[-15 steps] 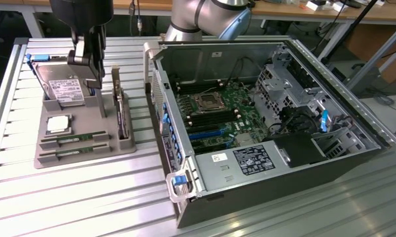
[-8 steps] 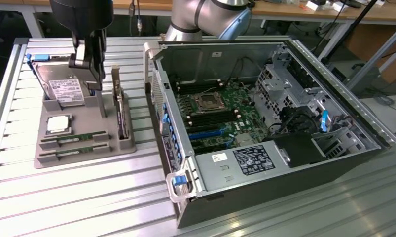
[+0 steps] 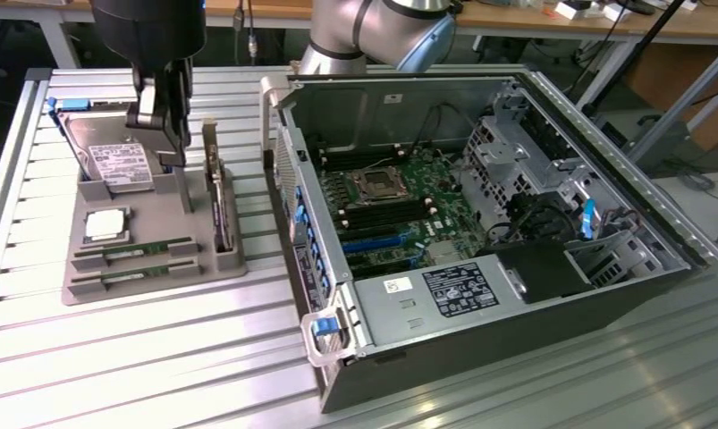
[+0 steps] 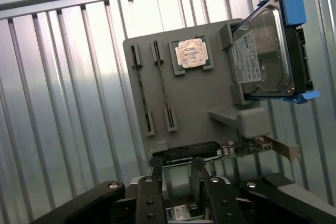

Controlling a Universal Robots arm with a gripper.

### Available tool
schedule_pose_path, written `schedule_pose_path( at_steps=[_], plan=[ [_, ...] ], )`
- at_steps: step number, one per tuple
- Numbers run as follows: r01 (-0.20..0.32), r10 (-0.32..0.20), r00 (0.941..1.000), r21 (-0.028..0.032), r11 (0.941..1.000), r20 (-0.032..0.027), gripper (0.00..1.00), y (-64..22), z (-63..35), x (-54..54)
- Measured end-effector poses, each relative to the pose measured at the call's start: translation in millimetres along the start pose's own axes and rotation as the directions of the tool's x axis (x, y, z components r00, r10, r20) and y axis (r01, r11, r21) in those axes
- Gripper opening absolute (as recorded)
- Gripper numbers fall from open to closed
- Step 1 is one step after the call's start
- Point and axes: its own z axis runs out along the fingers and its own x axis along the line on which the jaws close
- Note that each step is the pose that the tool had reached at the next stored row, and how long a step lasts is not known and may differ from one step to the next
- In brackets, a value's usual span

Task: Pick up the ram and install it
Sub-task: 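Pick up the ram and move it above insertion slot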

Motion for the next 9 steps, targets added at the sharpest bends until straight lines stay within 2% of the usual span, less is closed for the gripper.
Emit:
schedule_pose_path(
  at_steps=[9],
  plan=[
    [0.0,0.0,1.0,-0.0002,1.0,0.0002,0.36,2.4,2.3,0.6]
  ],
)
